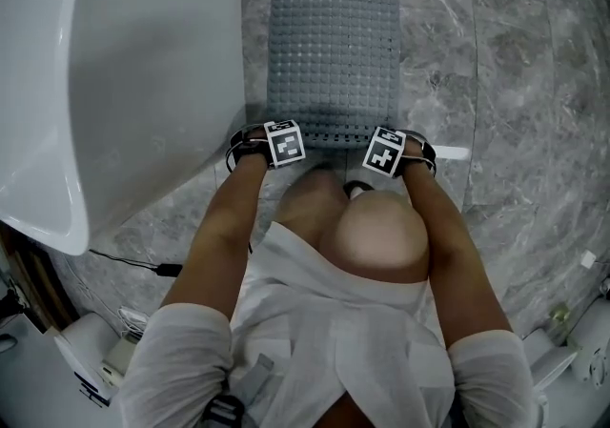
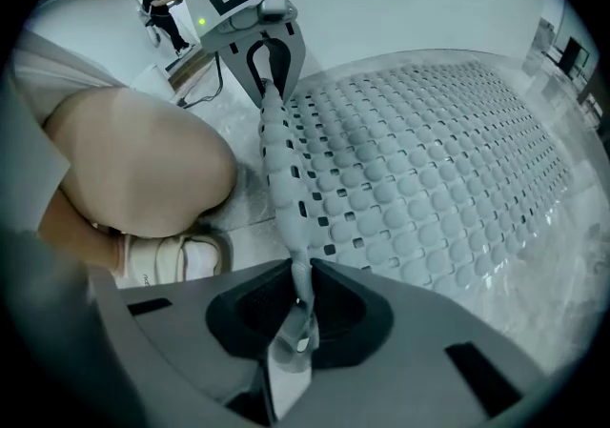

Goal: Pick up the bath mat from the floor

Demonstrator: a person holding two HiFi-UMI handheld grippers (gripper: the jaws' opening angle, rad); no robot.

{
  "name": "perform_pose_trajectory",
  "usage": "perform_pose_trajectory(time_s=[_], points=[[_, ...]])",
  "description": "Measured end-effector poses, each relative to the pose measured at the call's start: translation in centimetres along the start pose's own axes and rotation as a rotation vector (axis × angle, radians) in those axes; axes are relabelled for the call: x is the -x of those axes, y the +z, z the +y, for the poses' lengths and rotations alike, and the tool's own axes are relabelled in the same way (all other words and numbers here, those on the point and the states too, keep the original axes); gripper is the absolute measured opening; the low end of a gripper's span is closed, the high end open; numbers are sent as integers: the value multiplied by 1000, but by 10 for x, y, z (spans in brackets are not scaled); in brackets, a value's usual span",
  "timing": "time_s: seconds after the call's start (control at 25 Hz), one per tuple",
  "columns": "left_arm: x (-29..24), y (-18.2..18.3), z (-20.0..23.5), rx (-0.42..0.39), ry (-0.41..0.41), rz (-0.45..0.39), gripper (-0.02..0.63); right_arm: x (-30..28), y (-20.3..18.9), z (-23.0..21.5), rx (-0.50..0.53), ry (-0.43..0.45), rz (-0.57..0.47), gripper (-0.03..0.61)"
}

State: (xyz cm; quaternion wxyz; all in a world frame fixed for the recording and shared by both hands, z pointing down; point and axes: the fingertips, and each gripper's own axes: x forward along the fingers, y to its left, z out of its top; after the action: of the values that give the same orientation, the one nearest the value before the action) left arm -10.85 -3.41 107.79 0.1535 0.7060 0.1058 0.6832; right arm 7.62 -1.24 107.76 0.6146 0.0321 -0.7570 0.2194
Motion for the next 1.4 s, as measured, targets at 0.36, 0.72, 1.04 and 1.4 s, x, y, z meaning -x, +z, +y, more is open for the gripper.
perform_pose_trajectory(time_s=[0.36, 0.72, 1.04, 1.4], points=[[50, 12, -31, -48, -25, -55, 57, 54, -1, 25, 12, 17, -28, 61], [73, 14, -48, -88, -41, -78, 57, 77, 1, 42, 23, 91, -38, 58], [72, 11, -68, -120, -74, -86, 56, 76, -5, 67, -2, 183, -47, 57], [60, 0, -92, -101, -226, -70, 55, 66, -10, 105, -100, 406, -37, 55]])
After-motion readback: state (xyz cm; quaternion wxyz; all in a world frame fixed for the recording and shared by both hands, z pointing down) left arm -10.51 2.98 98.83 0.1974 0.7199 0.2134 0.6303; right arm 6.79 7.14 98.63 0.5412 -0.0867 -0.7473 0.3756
